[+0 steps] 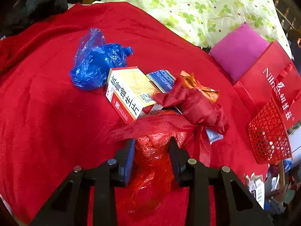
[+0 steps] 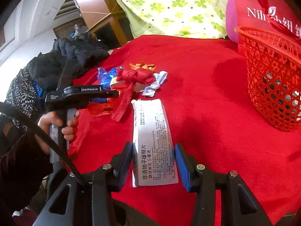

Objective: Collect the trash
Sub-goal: 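Grasp the white leaflet with the right tool while the left tool grasps the red plastic bag, then lift the red plastic bag with the left tool while the right tool holds the leaflet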

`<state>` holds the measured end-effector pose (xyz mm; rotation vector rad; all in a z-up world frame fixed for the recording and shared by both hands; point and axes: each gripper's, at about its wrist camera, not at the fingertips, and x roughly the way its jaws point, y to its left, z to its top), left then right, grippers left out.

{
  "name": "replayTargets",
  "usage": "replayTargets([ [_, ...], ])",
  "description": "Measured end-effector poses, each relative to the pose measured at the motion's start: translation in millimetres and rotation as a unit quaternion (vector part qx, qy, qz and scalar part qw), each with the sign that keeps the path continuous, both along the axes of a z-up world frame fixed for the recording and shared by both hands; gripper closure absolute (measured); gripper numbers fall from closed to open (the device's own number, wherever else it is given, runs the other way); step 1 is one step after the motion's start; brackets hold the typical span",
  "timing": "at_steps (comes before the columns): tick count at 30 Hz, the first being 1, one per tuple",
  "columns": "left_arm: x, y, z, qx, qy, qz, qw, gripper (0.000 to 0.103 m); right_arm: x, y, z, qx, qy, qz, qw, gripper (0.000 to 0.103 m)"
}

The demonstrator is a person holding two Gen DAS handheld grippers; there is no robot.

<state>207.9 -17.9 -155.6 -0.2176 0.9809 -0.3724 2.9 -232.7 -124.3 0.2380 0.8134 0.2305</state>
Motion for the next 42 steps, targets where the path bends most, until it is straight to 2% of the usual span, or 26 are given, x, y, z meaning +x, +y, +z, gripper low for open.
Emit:
replayTargets([
  [10,-57.3,21.8,-1.6,-0.006,0.017,-0.014,0.9997,0.067,-0.4,6.4,8.7,0.003,-0.012,0.005,1.000,0.055],
  [14,-73.6,29.8,1.0,0.002,0.010,-0.010,0.9999,0.066,-0.6,8.8,8.3,0.004,-0.012,0.010,1.000,0.055],
  [18,-76.8,26.2,6.0,0.023,-0.006,-0.013,0.9996,0.058,1.6,11.7,2.6,0.001,-0.003,0.010,1.000,0.055],
  [21,-78.7,21.3,11.2,0.044,-0.026,-0.018,0.9985,0.046,0.0,11.0,0.7,0.003,-0.001,0.008,1.000,0.055],
  [24,-79.1,19.7,15.1,0.051,-0.039,-0.026,0.9976,0.044,-1.0,8.8,2.7,0.004,-0.004,0.005,1.000,0.055],
  [28,-73.6,14.8,11.8,0.051,-0.034,-0.034,0.9976,0.037,-0.8,6.5,3.7,0.010,-0.005,0.003,1.000,0.055],
  [34,-62.4,11.0,-3.1,0.036,-0.019,-0.033,0.9986,0.037,-2.3,7.2,5.4,0.011,-0.008,0.004,1.000,0.055],
  [35,-61.7,10.1,-5.4,0.034,-0.016,-0.033,0.9987,0.040,-2.4,6.0,6.0,0.015,-0.010,0.004,1.000,0.055],
  [36,-60.5,10.0,-9.5,0.028,-0.010,-0.034,0.9990,0.052,-2.4,4.7,6.1,0.017,-0.010,0.004,1.000,0.055],
  [37,-60.2,9.5,-12.1,0.026,-0.006,-0.034,0.9991,0.056,-2.0,3.8,6.4,0.019,-0.011,0.003,1.000,0.055],
  [42,-69.0,17.9,-11.0,0.016,-0.022,-0.014,0.9995,0.061,5.2,8.9,10.7,0.012,-0.002,0.010,1.000,0.055],
])
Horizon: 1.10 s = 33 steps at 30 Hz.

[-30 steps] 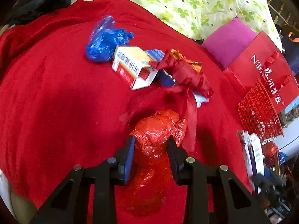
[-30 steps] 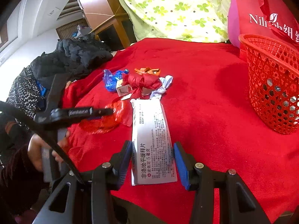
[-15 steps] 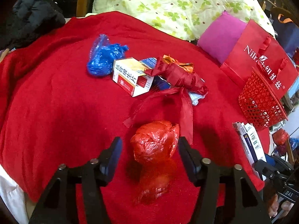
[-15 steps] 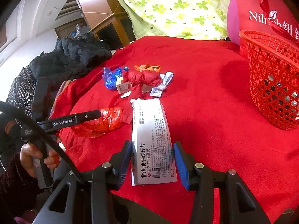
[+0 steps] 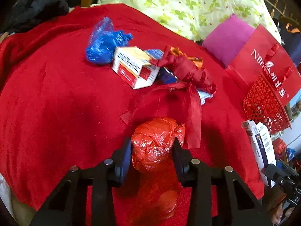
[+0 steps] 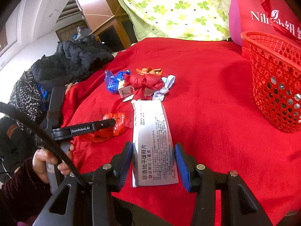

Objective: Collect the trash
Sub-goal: 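Lift the red plastic bag with the left tool while the right tool holds the leaflet, then carry the leaflet and red bag over the basket and open both tools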

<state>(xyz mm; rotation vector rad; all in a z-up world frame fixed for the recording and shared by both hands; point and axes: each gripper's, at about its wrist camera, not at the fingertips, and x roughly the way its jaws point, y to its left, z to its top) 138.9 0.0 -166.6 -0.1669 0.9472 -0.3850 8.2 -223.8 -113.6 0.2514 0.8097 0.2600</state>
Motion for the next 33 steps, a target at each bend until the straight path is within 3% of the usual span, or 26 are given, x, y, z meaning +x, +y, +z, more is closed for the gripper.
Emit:
replayTargets([
  [5,-12.7,20.5,25.5,0.001,-0.038,0.028,0.9989,0.061,5.0,13.9,16.2,-0.012,-0.017,0.004,1.000,0.055],
  [12,-34.1,40.7,89.3,0.013,-0.118,0.073,0.9903,0.061,2.5,26.0,32.1,-0.008,-0.039,0.001,0.999,0.055],
  [21,-59.6,16.1,139.0,0.019,-0.187,0.053,0.9807,0.061,-7.5,21.6,52.4,-0.003,-0.065,-0.008,0.998,0.055],
  [33,-71.0,13.7,158.9,0.015,-0.203,0.064,0.9769,0.061,-13.8,-8.0,68.8,0.020,-0.092,-0.036,0.995,0.055],
])
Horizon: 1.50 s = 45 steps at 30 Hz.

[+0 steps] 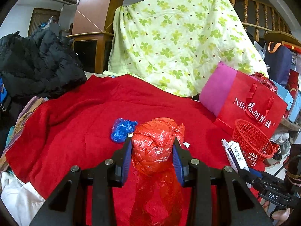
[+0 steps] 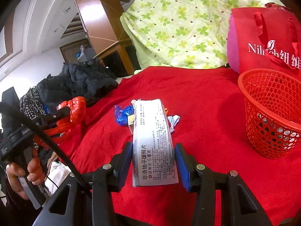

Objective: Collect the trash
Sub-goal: 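Carry the leaflet and red bag over the basket and open both tools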

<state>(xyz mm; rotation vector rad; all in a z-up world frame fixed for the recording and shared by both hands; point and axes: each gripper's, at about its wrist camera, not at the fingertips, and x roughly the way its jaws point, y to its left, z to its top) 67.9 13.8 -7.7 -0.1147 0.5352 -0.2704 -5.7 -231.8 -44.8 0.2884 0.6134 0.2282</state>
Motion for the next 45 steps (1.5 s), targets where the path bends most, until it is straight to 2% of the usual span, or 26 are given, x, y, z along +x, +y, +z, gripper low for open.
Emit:
replayTargets([
  [11,-3.9,-19.6,10.5,0.005,-0.006,-0.021,0.9998,0.061,-5.4,-13.9,15.8,0.010,-0.026,-0.007,1.000,0.055],
  [22,0.6,-60.0,23.8,0.023,-0.013,-0.053,0.9982,0.061,-9.1,-35.0,38.8,0.008,-0.058,-0.021,0.998,0.055],
  [45,10.0,-146.6,39.1,0.043,-0.013,-0.144,0.9886,0.061,-39.5,-123.7,61.5,0.010,-0.084,-0.123,0.989,0.055],
])
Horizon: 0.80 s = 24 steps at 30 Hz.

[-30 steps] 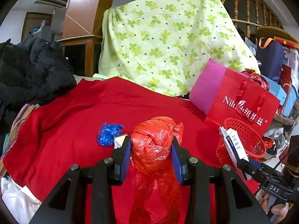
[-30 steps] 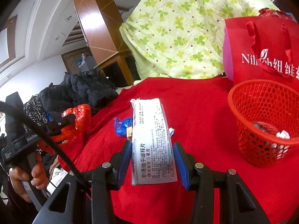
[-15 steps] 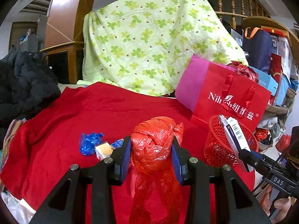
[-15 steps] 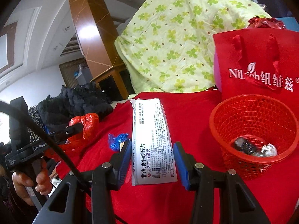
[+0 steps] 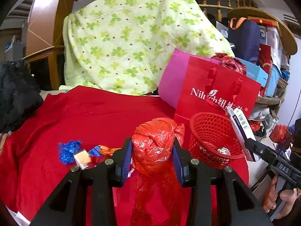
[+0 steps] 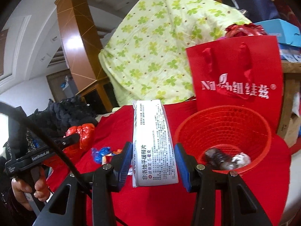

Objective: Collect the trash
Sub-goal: 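Carry the leaflet and red bag over the basket and open both tools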

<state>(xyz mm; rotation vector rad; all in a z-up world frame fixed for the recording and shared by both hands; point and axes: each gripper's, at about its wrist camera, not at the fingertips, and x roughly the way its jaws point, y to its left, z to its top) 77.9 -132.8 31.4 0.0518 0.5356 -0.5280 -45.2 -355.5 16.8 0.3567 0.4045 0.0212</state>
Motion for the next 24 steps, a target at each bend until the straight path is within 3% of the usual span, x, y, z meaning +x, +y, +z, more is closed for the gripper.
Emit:
replayTargets([
  [11,10.6,-45.3,6.6,0.004,0.009,-0.054,0.9985,0.061,1.7,-50.4,-5.4,0.013,0.009,-0.052,0.999,0.055],
  [24,19.1,-163.1,10.5,0.019,-0.019,-0.138,0.9901,0.061,-0.7,-124.1,-8.8,0.044,0.014,-0.107,0.993,0.055],
])
